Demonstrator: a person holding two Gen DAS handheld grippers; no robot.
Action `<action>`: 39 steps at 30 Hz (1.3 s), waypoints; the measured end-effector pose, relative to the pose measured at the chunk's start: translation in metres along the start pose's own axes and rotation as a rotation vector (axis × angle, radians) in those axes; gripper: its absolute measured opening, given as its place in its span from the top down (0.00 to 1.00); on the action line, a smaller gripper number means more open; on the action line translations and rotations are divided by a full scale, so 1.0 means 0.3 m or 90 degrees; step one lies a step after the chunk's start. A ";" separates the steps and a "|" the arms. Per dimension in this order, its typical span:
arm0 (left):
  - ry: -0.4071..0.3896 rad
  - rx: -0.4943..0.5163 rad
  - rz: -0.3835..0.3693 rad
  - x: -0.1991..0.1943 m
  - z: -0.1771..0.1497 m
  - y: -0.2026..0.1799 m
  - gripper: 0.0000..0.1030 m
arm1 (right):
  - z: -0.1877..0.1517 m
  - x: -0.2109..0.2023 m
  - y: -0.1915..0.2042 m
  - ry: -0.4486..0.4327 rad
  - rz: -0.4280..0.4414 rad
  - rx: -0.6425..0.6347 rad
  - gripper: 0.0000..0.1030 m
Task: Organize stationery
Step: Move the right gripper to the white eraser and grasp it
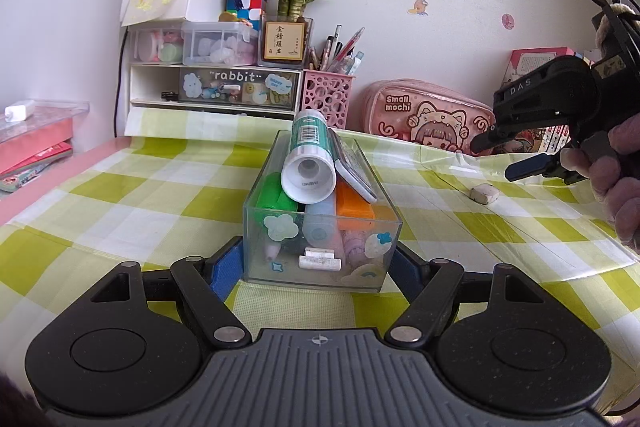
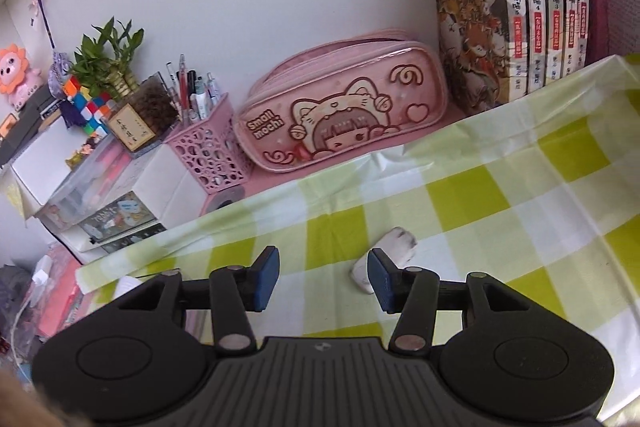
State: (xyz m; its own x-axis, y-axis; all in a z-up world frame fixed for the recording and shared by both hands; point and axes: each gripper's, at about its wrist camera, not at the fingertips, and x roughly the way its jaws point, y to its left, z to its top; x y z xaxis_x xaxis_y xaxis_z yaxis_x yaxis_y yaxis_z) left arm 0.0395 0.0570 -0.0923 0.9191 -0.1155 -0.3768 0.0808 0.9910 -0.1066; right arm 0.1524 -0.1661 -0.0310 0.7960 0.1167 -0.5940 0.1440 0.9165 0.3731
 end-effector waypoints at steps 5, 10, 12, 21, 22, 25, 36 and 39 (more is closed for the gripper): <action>0.000 0.000 0.000 0.000 0.000 0.000 0.28 | 0.001 0.033 -0.005 -0.007 -0.064 -0.068 0.52; 0.000 0.000 0.000 0.000 0.000 0.000 0.28 | -0.008 0.085 -0.013 0.014 -0.095 -0.077 0.52; 0.000 0.000 0.000 0.000 0.000 -0.001 0.28 | -0.012 0.101 -0.018 0.023 -0.094 -0.066 0.52; 0.000 0.001 -0.001 0.001 -0.001 -0.005 0.28 | -0.021 0.151 0.040 0.021 -0.140 -0.113 0.52; 0.000 0.001 -0.001 0.001 -0.001 -0.004 0.28 | -0.021 0.158 0.047 0.020 -0.148 -0.119 0.52; 0.000 0.001 -0.001 0.001 -0.002 -0.004 0.28 | -0.032 0.171 0.070 0.019 -0.175 -0.152 0.57; 0.000 0.001 0.000 0.001 -0.001 -0.005 0.28 | -0.085 0.092 0.057 0.031 -0.123 -0.198 0.75; 0.000 0.002 -0.001 0.001 -0.001 -0.005 0.28 | -0.104 0.064 0.049 0.031 -0.095 -0.190 0.75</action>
State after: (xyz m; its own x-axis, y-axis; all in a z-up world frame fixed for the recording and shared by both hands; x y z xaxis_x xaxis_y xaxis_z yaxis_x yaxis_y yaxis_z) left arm 0.0395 0.0554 -0.0925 0.9188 -0.1164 -0.3771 0.0825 0.9911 -0.1047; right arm 0.1515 -0.1385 -0.0590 0.7490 -0.0150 -0.6624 0.0718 0.9957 0.0586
